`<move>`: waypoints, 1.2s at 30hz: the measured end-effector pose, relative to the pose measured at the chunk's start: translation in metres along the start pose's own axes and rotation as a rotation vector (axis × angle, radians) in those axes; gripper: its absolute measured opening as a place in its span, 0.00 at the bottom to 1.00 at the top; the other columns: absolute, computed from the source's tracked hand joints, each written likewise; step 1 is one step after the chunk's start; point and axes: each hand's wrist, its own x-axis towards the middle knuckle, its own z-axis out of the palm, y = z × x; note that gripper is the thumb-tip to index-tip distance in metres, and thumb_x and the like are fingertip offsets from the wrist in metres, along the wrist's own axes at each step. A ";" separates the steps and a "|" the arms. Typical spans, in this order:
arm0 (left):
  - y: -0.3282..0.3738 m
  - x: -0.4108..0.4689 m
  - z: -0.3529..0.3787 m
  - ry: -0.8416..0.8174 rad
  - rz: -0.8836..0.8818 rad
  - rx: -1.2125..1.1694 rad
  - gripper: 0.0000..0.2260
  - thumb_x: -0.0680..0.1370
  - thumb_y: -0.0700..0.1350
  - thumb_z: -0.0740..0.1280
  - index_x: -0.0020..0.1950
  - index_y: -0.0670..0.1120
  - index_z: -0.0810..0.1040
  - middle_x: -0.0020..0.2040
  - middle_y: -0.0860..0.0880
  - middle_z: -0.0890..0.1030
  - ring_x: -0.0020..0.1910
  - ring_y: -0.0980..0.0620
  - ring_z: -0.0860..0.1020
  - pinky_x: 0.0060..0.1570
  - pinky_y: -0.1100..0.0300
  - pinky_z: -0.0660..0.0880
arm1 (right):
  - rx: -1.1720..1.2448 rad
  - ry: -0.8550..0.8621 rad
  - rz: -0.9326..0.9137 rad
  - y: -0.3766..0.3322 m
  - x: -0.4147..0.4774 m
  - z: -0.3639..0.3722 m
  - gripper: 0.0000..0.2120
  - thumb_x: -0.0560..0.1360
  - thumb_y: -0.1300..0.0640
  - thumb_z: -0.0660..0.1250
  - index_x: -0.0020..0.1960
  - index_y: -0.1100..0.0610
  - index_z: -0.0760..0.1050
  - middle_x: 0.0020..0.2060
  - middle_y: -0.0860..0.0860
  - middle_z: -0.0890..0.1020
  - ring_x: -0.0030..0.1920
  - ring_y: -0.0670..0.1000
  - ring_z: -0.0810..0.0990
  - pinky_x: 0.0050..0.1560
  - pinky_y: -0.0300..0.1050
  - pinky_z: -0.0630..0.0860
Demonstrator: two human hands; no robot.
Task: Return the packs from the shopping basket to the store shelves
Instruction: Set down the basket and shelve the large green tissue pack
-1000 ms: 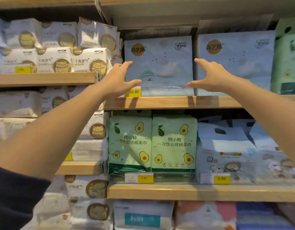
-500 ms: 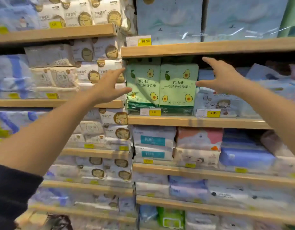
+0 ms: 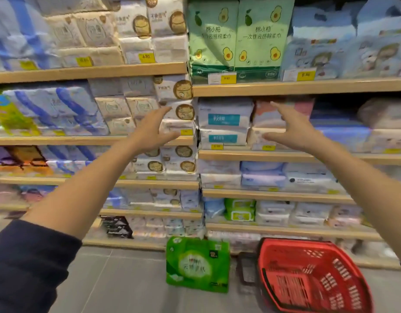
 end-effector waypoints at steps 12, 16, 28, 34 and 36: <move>-0.057 -0.146 0.089 -0.228 -0.137 -0.145 0.34 0.74 0.55 0.66 0.75 0.50 0.55 0.75 0.45 0.60 0.72 0.44 0.61 0.68 0.46 0.63 | 0.035 -0.213 0.151 0.004 -0.151 0.093 0.38 0.70 0.55 0.72 0.74 0.58 0.55 0.72 0.58 0.63 0.70 0.59 0.63 0.67 0.50 0.62; -0.059 -0.193 0.119 -0.243 -0.219 -0.194 0.35 0.73 0.53 0.69 0.75 0.48 0.56 0.74 0.44 0.62 0.71 0.44 0.63 0.68 0.47 0.64 | 0.083 -0.232 0.166 0.012 -0.185 0.113 0.39 0.69 0.56 0.72 0.73 0.59 0.57 0.71 0.59 0.65 0.70 0.58 0.64 0.68 0.51 0.62; -0.045 -0.288 0.175 -0.291 -0.411 -0.255 0.36 0.72 0.51 0.71 0.74 0.46 0.57 0.74 0.44 0.63 0.71 0.43 0.64 0.69 0.48 0.62 | 0.278 -0.399 0.331 0.038 -0.267 0.169 0.40 0.68 0.56 0.73 0.73 0.57 0.56 0.71 0.58 0.65 0.69 0.58 0.66 0.68 0.51 0.64; -0.057 -0.305 0.185 -0.318 -0.455 -0.245 0.36 0.72 0.51 0.70 0.74 0.46 0.57 0.74 0.44 0.63 0.71 0.44 0.64 0.68 0.50 0.62 | 0.314 -0.463 0.370 0.045 -0.278 0.194 0.39 0.68 0.57 0.73 0.73 0.57 0.57 0.70 0.59 0.66 0.69 0.57 0.66 0.67 0.47 0.63; -0.067 -0.304 0.187 -0.331 -0.457 -0.246 0.36 0.72 0.51 0.70 0.74 0.46 0.57 0.74 0.44 0.63 0.71 0.44 0.64 0.68 0.51 0.62 | 0.324 -0.485 0.400 0.045 -0.277 0.206 0.40 0.67 0.56 0.73 0.73 0.57 0.57 0.70 0.58 0.66 0.70 0.57 0.65 0.68 0.48 0.62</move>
